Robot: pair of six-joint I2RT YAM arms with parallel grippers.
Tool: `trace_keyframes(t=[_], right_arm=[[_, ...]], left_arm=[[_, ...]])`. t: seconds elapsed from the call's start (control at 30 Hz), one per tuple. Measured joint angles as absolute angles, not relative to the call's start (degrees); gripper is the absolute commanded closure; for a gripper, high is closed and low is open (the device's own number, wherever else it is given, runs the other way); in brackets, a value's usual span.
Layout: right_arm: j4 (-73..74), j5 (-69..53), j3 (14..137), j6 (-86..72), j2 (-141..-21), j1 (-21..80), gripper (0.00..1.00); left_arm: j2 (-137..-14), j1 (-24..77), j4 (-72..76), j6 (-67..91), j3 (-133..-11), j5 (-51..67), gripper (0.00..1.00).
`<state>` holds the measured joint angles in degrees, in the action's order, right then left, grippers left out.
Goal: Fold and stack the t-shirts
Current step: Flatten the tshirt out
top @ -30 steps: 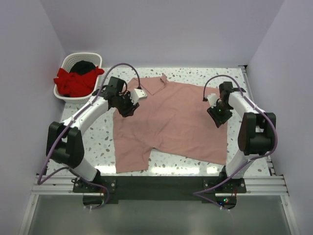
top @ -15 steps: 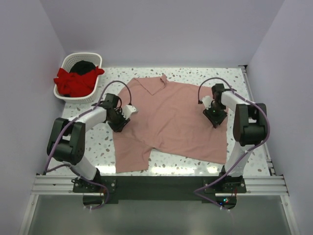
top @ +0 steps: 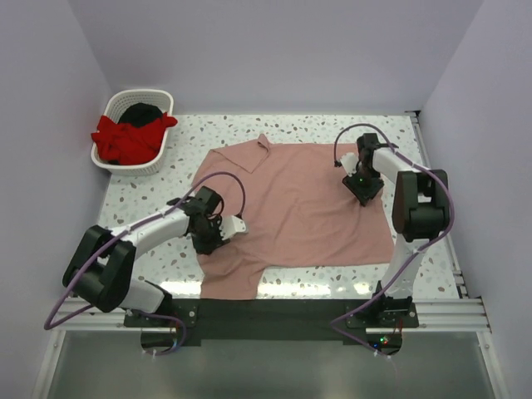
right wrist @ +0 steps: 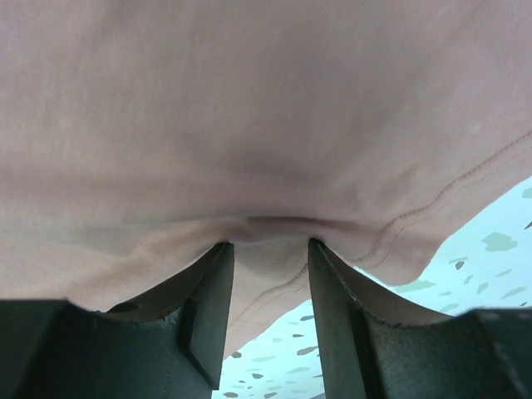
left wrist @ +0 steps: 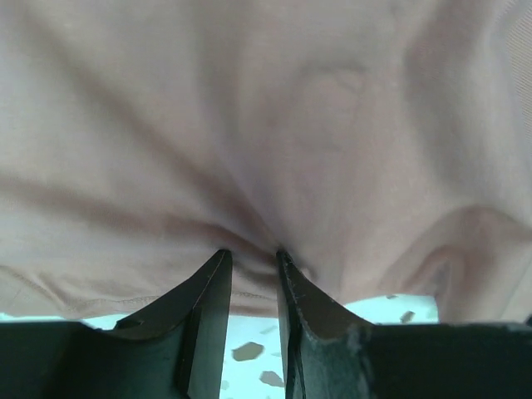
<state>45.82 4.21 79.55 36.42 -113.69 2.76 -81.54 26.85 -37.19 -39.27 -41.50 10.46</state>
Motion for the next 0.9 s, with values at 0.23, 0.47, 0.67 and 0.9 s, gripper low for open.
trace_keyframes(t=[0.23, 0.47, 0.67, 0.9], right_arm=[[48.45, 3.03, 77.32, 38.48, -108.81, 1.72, 0.45], [53.43, -0.30, 77.58, 38.83, -100.47, 0.21, 0.46], [58.04, -4.32, 78.08, 36.67, -98.65, 0.16, 0.50], [60.71, -6.02, 74.19, 34.35, -96.75, 0.16, 0.51]], left_arm=[[-80.60, 31.75, -47.33, -39.86, -43.29, 15.03, 0.58], [-83.44, 26.48, -45.23, -37.01, -64.40, 19.40, 0.59], [-96.71, 21.69, -32.77, -35.55, -80.73, 19.38, 0.62], [-111.04, 21.50, -28.97, -35.59, -88.01, 19.92, 0.63]])
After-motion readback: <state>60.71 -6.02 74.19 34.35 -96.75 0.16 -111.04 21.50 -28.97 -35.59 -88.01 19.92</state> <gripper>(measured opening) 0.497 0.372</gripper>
